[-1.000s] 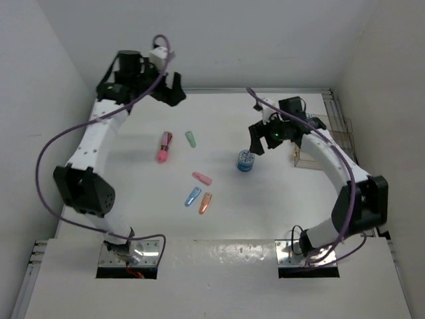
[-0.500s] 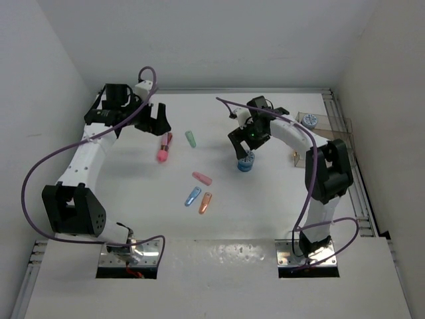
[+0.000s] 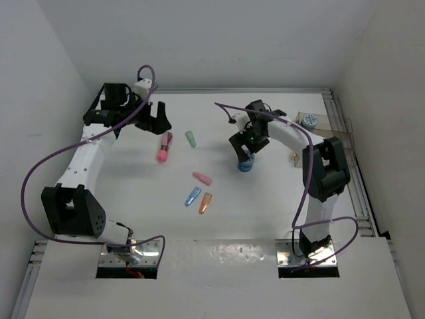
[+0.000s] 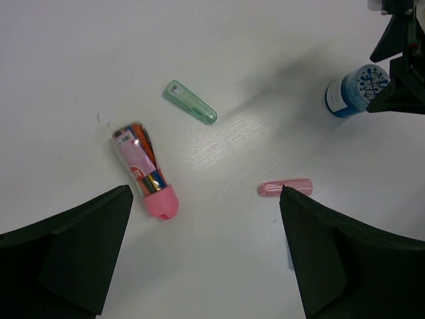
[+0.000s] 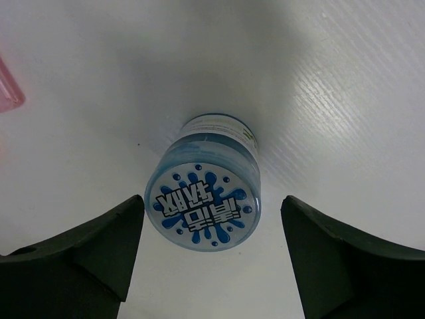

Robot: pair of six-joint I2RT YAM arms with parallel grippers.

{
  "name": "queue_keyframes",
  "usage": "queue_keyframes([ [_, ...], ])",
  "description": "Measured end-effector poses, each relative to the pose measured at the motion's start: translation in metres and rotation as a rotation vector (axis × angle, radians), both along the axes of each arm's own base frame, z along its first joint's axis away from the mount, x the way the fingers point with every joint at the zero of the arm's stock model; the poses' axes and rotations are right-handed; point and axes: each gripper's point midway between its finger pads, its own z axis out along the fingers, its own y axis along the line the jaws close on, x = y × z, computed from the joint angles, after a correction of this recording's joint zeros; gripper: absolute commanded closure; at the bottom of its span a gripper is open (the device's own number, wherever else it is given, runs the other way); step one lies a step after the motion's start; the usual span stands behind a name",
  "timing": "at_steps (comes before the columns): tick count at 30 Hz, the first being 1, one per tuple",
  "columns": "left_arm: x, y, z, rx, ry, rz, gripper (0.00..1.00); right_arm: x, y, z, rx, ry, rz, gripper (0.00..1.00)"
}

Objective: Sort the stationery into containers
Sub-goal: Pick up the stationery from the center of the board, then place the stationery in the storage box.

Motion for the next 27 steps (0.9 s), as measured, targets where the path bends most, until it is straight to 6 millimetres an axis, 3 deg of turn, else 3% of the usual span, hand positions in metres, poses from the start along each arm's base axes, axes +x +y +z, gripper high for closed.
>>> queue_keyframes([
  [3, 0.000, 0.001, 0.000, 0.000, -0.001, 0.001, 0.00, 0.000, -0.003, -0.005, -0.004, 0.012, -0.004, 0.26],
  [4, 0.000, 0.001, 0.000, 0.001, -0.001, 0.002, 0.00, -0.001, -0.002, -0.006, 0.000, 0.017, -0.004, 0.37],
  [7, 0.001, 0.003, 0.000, 0.004, -0.003, 0.010, 0.00, -0.001, -0.004, -0.006, 0.014, 0.027, -0.010, 0.59],
  [13, 0.004, 0.008, -0.001, 0.005, -0.005, 0.025, 0.00, 0.005, -0.014, -0.005, 0.024, 0.026, -0.048, 0.82],
  [16, 0.008, 0.008, -0.001, 0.002, -0.009, 0.028, 0.00, 0.012, -0.031, -0.003, 0.027, 0.017, -0.114, 0.92],
  [17, 0.009, 0.007, -0.001, -0.001, -0.010, 0.027, 0.00, 0.014, -0.040, 0.000, 0.030, 0.010, -0.150, 1.00],
  [20, 0.013, 0.004, -0.001, -0.008, -0.013, 0.023, 0.00, 0.031, -0.083, 0.022, 0.031, -0.057, -0.294, 1.00],
  [27, 0.021, -0.016, 0.007, -0.027, -0.060, -0.011, 0.00, 0.083, -0.203, 0.100, -0.056, -0.377, -0.616, 1.00],
])
